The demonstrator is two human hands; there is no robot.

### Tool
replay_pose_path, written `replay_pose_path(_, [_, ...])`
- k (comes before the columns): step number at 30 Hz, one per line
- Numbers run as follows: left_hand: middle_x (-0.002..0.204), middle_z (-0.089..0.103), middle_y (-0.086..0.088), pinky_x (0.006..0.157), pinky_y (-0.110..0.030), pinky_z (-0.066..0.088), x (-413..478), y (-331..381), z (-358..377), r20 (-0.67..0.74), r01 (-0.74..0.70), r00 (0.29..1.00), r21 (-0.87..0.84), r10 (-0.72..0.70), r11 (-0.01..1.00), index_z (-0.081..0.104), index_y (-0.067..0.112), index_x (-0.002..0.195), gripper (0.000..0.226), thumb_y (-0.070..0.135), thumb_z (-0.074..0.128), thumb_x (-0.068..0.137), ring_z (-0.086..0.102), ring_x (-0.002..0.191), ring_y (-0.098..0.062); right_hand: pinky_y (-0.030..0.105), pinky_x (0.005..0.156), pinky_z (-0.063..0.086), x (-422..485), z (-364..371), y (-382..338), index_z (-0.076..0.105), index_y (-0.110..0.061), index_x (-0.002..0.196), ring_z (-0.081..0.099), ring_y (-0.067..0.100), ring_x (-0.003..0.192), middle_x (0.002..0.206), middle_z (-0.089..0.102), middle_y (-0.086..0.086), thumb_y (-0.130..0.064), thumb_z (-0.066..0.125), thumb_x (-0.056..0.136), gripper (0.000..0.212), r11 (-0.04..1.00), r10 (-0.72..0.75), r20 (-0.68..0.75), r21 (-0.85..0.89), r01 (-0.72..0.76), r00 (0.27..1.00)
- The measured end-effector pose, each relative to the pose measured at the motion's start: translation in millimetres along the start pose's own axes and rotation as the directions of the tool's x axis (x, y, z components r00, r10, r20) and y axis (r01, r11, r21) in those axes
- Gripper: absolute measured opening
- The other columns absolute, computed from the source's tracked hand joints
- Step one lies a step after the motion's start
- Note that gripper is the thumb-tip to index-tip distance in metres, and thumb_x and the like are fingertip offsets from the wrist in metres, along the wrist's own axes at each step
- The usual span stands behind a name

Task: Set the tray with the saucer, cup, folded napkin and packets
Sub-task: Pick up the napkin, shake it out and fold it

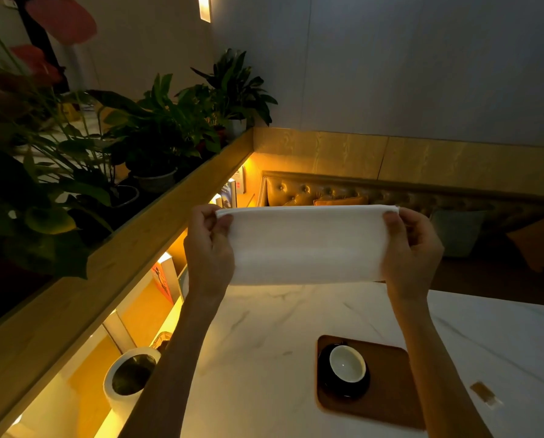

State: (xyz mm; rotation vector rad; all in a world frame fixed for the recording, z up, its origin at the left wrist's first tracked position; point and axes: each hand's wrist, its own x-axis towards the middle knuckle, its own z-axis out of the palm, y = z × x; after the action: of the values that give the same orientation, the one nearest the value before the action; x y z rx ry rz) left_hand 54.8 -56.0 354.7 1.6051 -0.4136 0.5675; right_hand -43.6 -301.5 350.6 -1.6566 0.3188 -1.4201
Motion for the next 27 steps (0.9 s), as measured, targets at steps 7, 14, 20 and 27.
replay_pose_path(7, [0.102, 0.061, 0.002, 0.075, -0.032, 0.052, 7, -13, -2, 0.14, 0.163, 0.975, 0.064, -0.17, 0.985, 0.054, 0.014, 0.108, 0.012, 0.021, 0.054, 0.098, 0.061, 0.095, -0.018, 0.017, 0.06, 0.055, -8, 9, 23, 0.061, -0.026, 0.107, 0.066, 0.001, 0.081, 0.092, 0.066, -0.014, -0.04, 0.057, 0.092, 0.021, 0.991, 0.127, 0.159, -0.05, -0.12, 0.979])
replay_pose_path(14, [0.112, 0.062, -0.007, 0.082, -0.036, 0.054, -22, -33, 14, 0.207, 0.383, 0.892, 0.129, -0.402, 0.915, 0.058, 0.012, 0.11, 0.019, 0.023, 0.059, 0.095, 0.06, 0.104, -0.022, 0.035, 0.066, 0.059, -36, 12, 40, 0.058, -0.026, 0.107, 0.066, 0.016, 0.084, 0.093, 0.065, -0.006, -0.042, 0.058, 0.091, 0.023, 0.963, 0.265, 0.203, -0.107, -0.248, 0.942])
replay_pose_path(20, [0.113, 0.063, -0.005, 0.084, -0.039, 0.058, -60, -29, 46, 0.283, 0.417, 0.853, 0.134, -0.438, 0.899, 0.057, 0.014, 0.115, 0.025, 0.026, 0.061, 0.093, 0.063, 0.102, -0.019, 0.011, 0.054, 0.049, -79, 26, 32, 0.059, -0.023, 0.112, 0.064, 0.007, 0.087, 0.098, 0.063, -0.01, -0.039, 0.06, 0.09, 0.028, 0.947, 0.321, 0.294, -0.102, -0.304, 0.9])
replay_pose_path(27, [0.108, 0.072, -0.003, 0.09, -0.035, 0.057, -82, -17, 59, 0.299, 0.34, 0.887, 0.095, -0.353, 0.936, 0.067, 0.016, 0.118, 0.028, 0.028, 0.061, 0.094, 0.065, 0.097, -0.01, 0.007, 0.061, 0.052, -113, 39, 15, 0.063, -0.03, 0.105, 0.063, -0.008, 0.087, 0.094, 0.066, -0.022, -0.047, 0.061, 0.082, 0.028, 0.941, 0.328, 0.321, -0.035, -0.335, 0.888])
